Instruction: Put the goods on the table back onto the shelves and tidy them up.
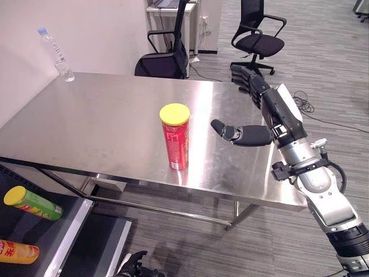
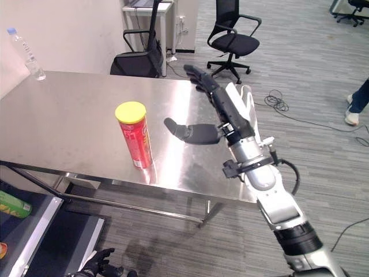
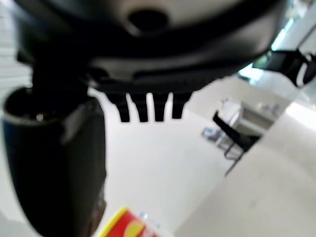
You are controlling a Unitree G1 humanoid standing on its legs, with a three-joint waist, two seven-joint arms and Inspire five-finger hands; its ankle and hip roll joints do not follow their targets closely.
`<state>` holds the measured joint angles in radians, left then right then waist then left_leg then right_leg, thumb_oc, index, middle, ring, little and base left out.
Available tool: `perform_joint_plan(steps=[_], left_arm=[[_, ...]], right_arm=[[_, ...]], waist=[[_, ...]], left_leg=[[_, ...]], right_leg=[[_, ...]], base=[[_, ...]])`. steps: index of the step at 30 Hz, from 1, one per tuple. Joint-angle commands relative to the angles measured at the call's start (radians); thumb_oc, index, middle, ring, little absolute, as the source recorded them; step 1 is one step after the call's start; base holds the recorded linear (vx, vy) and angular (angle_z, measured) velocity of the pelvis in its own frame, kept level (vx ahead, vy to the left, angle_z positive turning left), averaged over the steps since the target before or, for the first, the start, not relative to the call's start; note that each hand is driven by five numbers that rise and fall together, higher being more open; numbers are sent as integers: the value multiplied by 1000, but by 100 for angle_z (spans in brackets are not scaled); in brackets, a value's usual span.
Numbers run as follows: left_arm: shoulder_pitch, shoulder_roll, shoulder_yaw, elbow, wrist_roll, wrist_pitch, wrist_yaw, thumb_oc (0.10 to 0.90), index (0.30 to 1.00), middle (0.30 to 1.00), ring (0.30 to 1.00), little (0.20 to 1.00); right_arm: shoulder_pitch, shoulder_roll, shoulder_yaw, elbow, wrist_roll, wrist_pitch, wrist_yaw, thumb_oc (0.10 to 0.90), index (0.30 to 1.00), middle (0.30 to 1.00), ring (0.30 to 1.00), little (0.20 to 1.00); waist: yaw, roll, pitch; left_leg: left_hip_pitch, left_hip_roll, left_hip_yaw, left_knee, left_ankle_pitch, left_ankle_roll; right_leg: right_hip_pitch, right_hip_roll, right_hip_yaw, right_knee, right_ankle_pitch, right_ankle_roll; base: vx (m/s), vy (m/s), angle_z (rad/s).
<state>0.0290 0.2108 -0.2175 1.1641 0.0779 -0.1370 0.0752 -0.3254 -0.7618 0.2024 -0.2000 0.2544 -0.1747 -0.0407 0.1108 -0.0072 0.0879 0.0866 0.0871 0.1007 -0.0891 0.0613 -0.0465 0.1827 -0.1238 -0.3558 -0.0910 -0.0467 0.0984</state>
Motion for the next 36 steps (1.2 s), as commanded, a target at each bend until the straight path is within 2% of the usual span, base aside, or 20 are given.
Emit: perform_joint_plan(steps=[1, 10, 19, 36], left_arm=[[48, 7, -56, 115, 11, 19, -12, 800, 900, 900, 900, 900], [46, 3, -65, 102, 9, 18, -12, 800, 900, 900, 900, 900], [52, 0, -72, 105, 7, 16, -13, 800, 900, 900, 900, 900], [54, 3, -82, 107, 6, 12, -8, 800, 900, 900, 900, 900]], right_arm=[[-153, 23, -21, -29, 94, -74, 2, 800, 900, 900, 900, 900], [-163, 39, -6, -69, 140, -82, 23, 800, 900, 900, 900, 900], [-203, 45, 58, -25, 127, -64, 36, 800, 900, 900, 900, 900], [-282, 36, 111, 40, 66, -49, 28, 800, 900, 900, 900, 900]], waist=[[33, -31, -40], [31, -26, -39], [42, -24, -37], [57, -28, -41]], left_leg=[[-16, -2, -27, 2, -62, -48], [-16, -5, -31, 2, -64, -48], [-17, -6, -35, 2, -63, -48], [-13, -8, -43, 2, -65, -48]], right_leg=[[-44, -1, 39, 4, 38, 39], [-43, -3, 37, 4, 39, 40], [-41, -3, 28, 4, 37, 39], [-35, -4, 24, 4, 36, 38]], base=[[0, 0, 0], [0, 0, 0], [1, 0, 0], [3, 1, 4]])
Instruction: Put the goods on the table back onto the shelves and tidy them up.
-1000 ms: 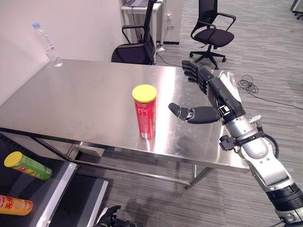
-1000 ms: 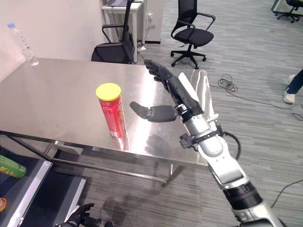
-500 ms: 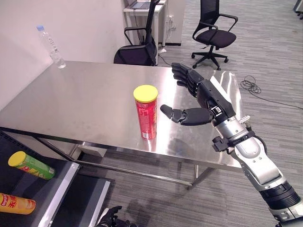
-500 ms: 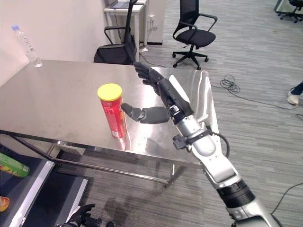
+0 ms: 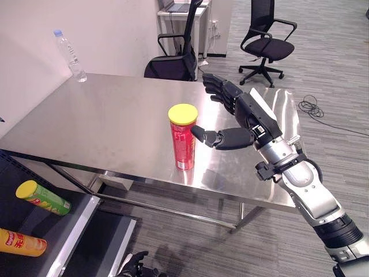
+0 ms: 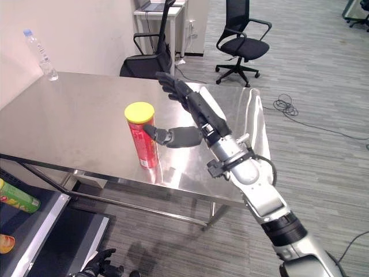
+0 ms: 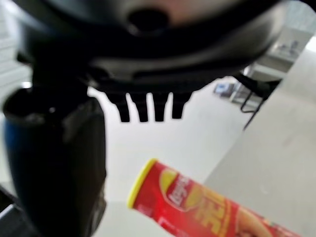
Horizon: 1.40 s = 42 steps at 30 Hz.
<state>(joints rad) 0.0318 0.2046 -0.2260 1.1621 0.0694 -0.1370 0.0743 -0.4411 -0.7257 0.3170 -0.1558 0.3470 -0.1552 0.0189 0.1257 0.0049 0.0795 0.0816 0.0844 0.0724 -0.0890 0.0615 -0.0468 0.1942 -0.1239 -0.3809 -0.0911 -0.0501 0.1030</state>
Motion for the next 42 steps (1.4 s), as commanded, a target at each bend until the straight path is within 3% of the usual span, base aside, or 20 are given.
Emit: perform_joint_plan(steps=[1, 42], left_arm=[[50, 8, -74, 109, 13, 12, -7, 800, 900, 900, 900, 900], [117, 24, -150, -53, -62, 5, -55, 800, 900, 900, 900, 900]], right_arm=[[-173, 0, 2, 1, -33, -68, -32, 800, 900, 900, 900, 900], [-329, 21, 95, 183, -99, -23, -48, 800, 900, 900, 900, 900]], waist=[[42, -40, -33], [81, -29, -21]], left_leg=[[-9, -6, -16, 2, -66, -48], [-20, -23, -44, 2, -71, -29]], right_leg=[[-47, -4, 49, 4, 40, 33], [-49, -13, 32, 4, 46, 37]], base=[[0, 0, 0], [1, 4, 2]])
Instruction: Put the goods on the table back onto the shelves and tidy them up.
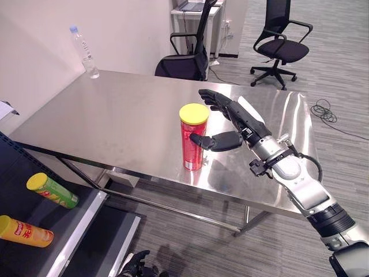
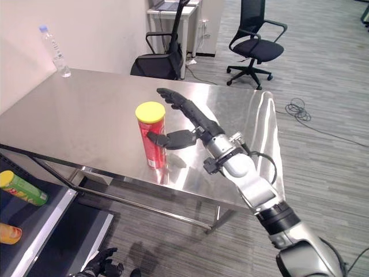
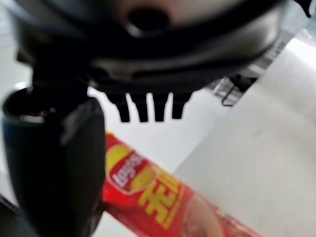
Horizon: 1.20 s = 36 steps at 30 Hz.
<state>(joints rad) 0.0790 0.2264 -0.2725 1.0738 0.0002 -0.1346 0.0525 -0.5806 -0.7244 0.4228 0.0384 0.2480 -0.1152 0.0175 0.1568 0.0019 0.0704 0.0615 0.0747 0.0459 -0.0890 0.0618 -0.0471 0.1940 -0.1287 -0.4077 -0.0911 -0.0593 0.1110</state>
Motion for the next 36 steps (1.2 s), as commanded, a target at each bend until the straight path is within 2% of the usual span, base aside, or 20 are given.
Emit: perform_joint_plan(steps=[1, 6, 7, 11, 21, 36], left_arm=[[73, 3, -105, 27, 5, 1, -34, 800, 900, 900, 900, 900], [85, 9, -113, -3, -5, 3, -40, 800, 900, 900, 900, 900], [79, 0, -96, 101, 23, -2, -2, 800, 900, 900, 900, 900], [56, -14, -57, 172, 22, 2, 7, 800, 900, 900, 900, 900], [38, -5, -32, 186, 24, 1, 12, 800, 900, 900, 900, 900], [23, -4, -12, 199, 1, 5, 18, 800, 900, 900, 900, 900]], right_arm=[[-195, 23, -10, -10, 1, -62, -49, 800, 900, 900, 900, 900], [-214, 41, -3, -5, 13, -61, -49, 800, 900, 900, 900, 900], [-222, 76, 1, -6, 29, -70, -49, 800, 900, 900, 900, 900], [-205, 61, -2, -21, 25, -73, -48, 800, 900, 900, 900, 900], [-175, 39, 6, -54, 59, -67, -23, 800, 900, 900, 900, 900], [-213, 53, 62, -72, 115, -64, 7, 800, 900, 900, 900, 900]], waist=[[51, -25, -11], [57, -23, -9], [53, -27, -7], [52, -32, -7], [54, -39, -8], [58, -51, -13]], left_leg=[[0, -13, -18, 2, -72, -28], [-1, -15, -22, 2, -72, -26], [1, -16, -21, 2, -73, -27], [3, -18, -21, 2, -74, -29], [7, -21, -22, 2, -78, -29], [14, -26, -25, 2, -83, -26]], right_leg=[[-48, -8, 58, 4, 55, 29], [-45, -9, 57, 4, 53, 28], [-46, -9, 59, 4, 53, 27], [-43, -10, 58, 4, 54, 28], [-38, -12, 55, 4, 53, 30], [-33, -20, 54, 5, 56, 33]], base=[[0, 0, 0], [0, 0, 0], [0, 0, 0], [4, 4, 3], [4, 5, 2], [0, 0, 0]])
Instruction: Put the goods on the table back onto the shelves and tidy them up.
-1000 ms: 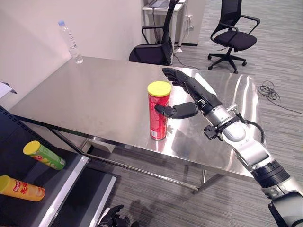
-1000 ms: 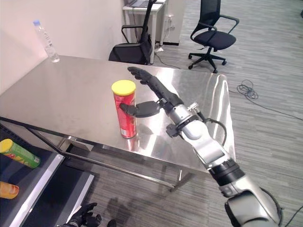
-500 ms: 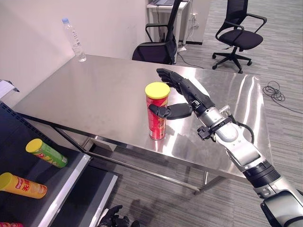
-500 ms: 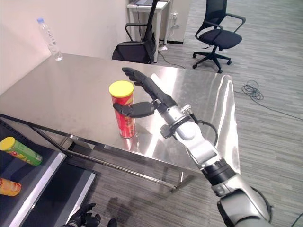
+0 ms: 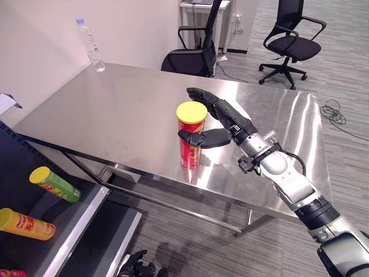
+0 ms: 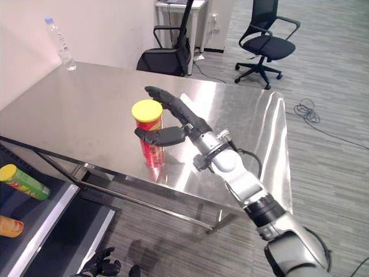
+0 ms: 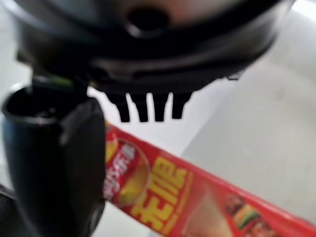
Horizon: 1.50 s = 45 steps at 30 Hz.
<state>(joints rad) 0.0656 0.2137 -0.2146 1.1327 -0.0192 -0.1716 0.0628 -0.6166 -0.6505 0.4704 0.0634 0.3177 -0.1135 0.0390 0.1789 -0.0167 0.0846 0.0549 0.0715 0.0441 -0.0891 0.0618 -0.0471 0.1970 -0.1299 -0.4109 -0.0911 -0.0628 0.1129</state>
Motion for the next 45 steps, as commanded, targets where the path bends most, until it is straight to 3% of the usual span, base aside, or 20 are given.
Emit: perform_joint_plan(steps=[1, 20, 22, 23, 24, 25, 45], left_arm=[[37, 8, -70, 139, 20, 42, 7, 800, 900, 900, 900, 900], [25, 14, -58, 147, 10, 44, 16, 800, 900, 900, 900, 900], [23, 16, -52, 149, 8, 45, 18, 800, 900, 900, 900, 900], [23, 16, -52, 150, 7, 45, 18, 800, 900, 900, 900, 900], [23, 16, -50, 151, 6, 45, 19, 800, 900, 900, 900, 900], [23, 16, -50, 151, 6, 45, 19, 800, 900, 900, 900, 900], [16, 18, -28, 150, -15, 47, 32, 800, 900, 900, 900, 900]], right_arm=[[-179, -18, 18, -97, 50, -67, -11, 800, 900, 900, 900, 900], [-229, 12, 69, -82, 71, -65, -1, 800, 900, 900, 900, 900], [-228, 18, 76, -81, 75, -62, 1, 569, 554, 554, 554, 554], [-227, 19, 76, -81, 77, -61, 1, 519, 479, 479, 479, 479], [-225, 21, 77, -81, 78, -60, 1, 436, 354, 354, 354, 354], [-225, 21, 77, -81, 78, -60, 1, 400, 300, 300, 300, 300], [-193, 22, 47, -80, 87, -61, -19, 400, 300, 300, 300, 300]], waist=[[37, -32, -28], [40, -33, -33], [41, -33, -33], [41, -33, -33], [42, -33, -34], [41, -33, -34], [32, -34, -36]], left_leg=[[22, -23, -23, 2, -84, -25], [29, -28, -22, 2, -87, -22], [29, -28, -22, 2, -88, -21], [28, -29, -22, 2, -88, -21], [28, -29, -22, 2, -88, -21], [28, -30, -22, 2, -88, -21], [34, -38, -12, 2, -94, -15]], right_leg=[[-35, -18, 58, 5, 59, 30], [-31, -23, 60, 9, 62, 32], [-31, -26, 61, 9, 63, 33], [-31, -27, 60, 9, 63, 33], [-31, -27, 60, 9, 63, 33], [-31, -27, 60, 9, 63, 33], [-32, -41, 66, 13, 73, 40]], base=[[0, 0, 0], [0, 0, 0], [0, 0, 0], [4, 30, -1], [0, 0, 0], [0, 0, 0], [0, 0, 0]])
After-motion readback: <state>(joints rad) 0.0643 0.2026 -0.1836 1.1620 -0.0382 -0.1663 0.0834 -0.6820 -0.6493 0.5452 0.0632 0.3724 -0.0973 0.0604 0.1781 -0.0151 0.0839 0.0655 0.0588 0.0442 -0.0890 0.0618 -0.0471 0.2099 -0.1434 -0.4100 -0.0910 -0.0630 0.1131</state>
